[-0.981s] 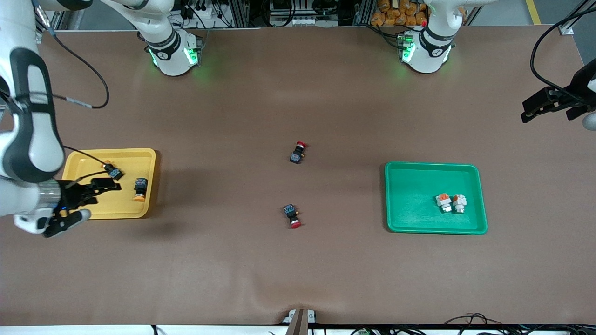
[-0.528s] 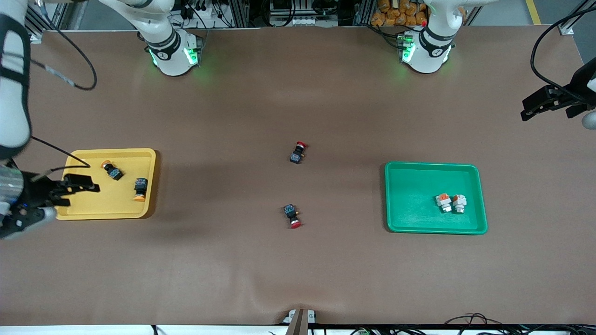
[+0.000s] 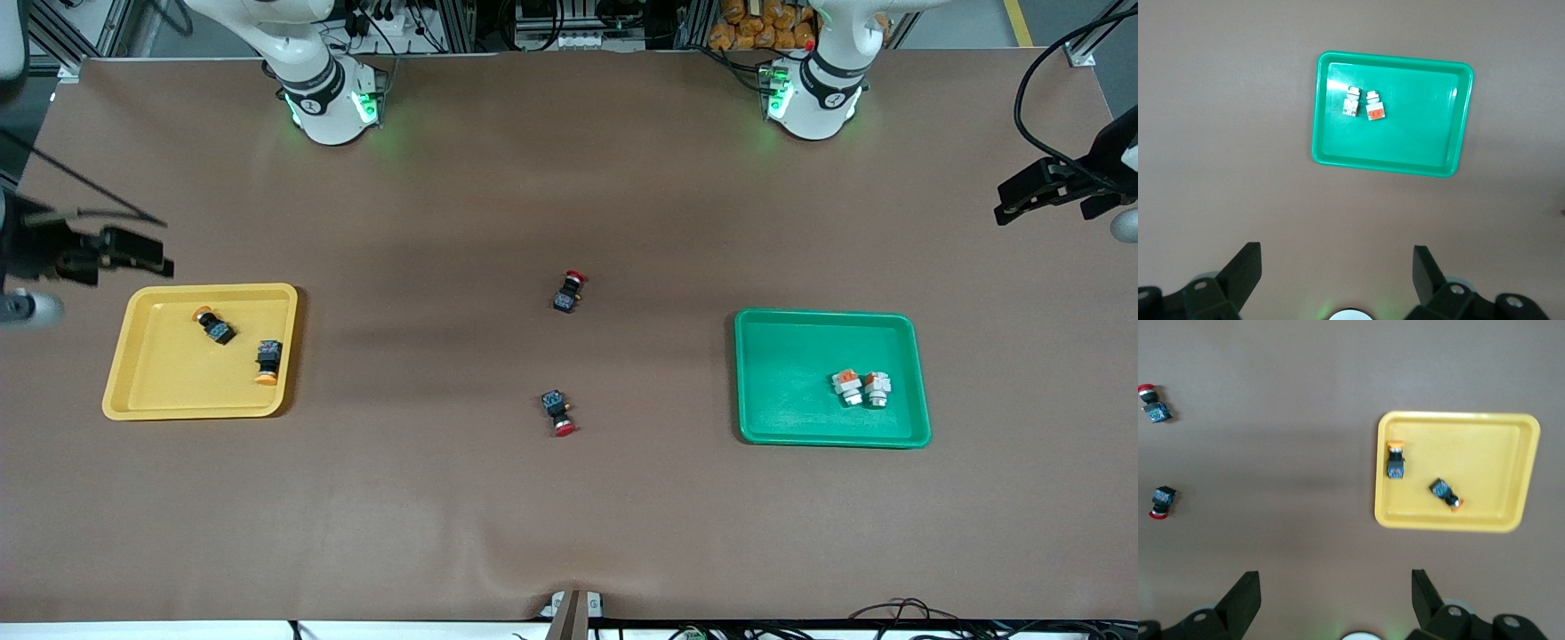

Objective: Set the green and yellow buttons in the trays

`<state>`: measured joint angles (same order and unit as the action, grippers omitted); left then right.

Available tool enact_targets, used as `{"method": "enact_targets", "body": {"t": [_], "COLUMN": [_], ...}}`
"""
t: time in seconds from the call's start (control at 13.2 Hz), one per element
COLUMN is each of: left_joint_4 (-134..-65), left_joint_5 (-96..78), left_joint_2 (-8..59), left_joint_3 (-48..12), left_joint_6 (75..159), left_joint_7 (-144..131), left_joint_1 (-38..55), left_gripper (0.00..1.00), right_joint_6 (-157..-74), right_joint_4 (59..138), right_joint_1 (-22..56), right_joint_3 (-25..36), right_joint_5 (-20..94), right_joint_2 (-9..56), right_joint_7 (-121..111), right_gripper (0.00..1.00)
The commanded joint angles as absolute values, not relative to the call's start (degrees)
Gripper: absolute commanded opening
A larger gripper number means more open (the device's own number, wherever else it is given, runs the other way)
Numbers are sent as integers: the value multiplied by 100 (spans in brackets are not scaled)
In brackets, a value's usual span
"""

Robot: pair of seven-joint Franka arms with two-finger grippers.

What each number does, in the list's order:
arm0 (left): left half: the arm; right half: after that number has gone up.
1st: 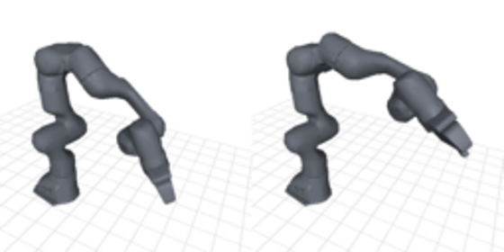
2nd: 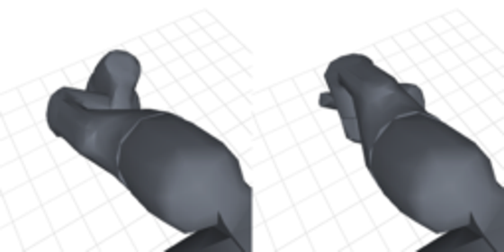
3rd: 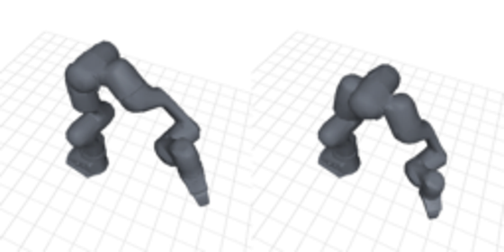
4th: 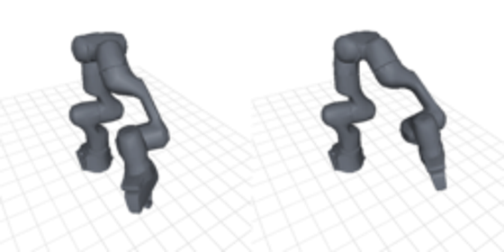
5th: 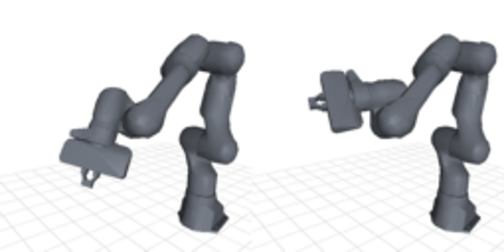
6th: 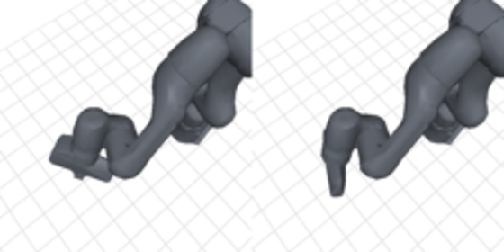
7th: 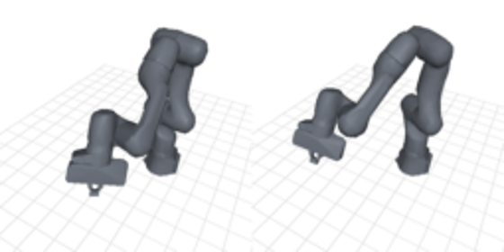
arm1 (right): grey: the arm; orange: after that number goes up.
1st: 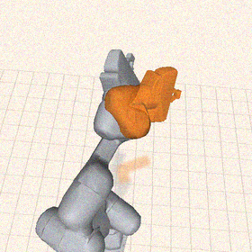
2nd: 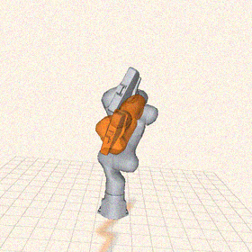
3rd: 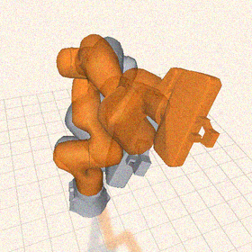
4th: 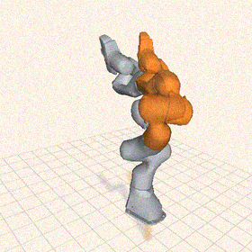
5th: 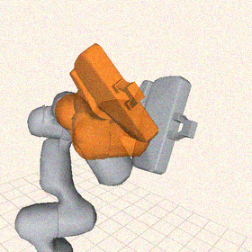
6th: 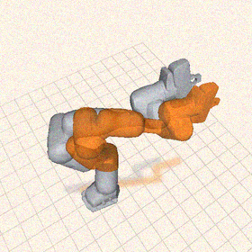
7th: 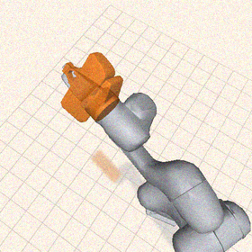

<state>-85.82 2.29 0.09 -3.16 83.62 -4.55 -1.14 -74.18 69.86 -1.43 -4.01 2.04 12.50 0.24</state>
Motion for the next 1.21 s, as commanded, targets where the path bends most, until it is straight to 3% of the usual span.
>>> {"method": "enact_targets", "body": {"t": [0.0, 0.15, 0.3, 0.45, 1.13], "left_joint_4": [-8535, -8455, -8446, -8446, -8446], "left_joint_5": [202, 185, 193, 167, 185], "left_joint_2": [-70, -18, -18, -18, 0], "left_joint_3": [-316, -316, -334, -334, -352], "left_joint_6": [8262, 8262, 8262, 8262, 8262], "left_joint_7": [-448, -448, -457, -448, -536], "left_joint_1": [-97, -79, -79, -88, -70], "left_gripper": [100, 100, 100, 100, 100], "right_joint_6": [-7662, -8626, -8833, -8842, -8447], "right_joint_4": [7941, 9310, 9851, 9853, 8877], "right_joint_1": [351, 282, 46, -280, 35], "right_joint_3": [167, 176, 19, -254, -167], "right_joint_5": [141, 149, 158, 176, 158], "right_joint_2": [495, -365, -694, -686, -176], "right_joint_7": [176, 193, 202, 193, 141], "right_gripper": [100, 100, 100, 100, 100]}}
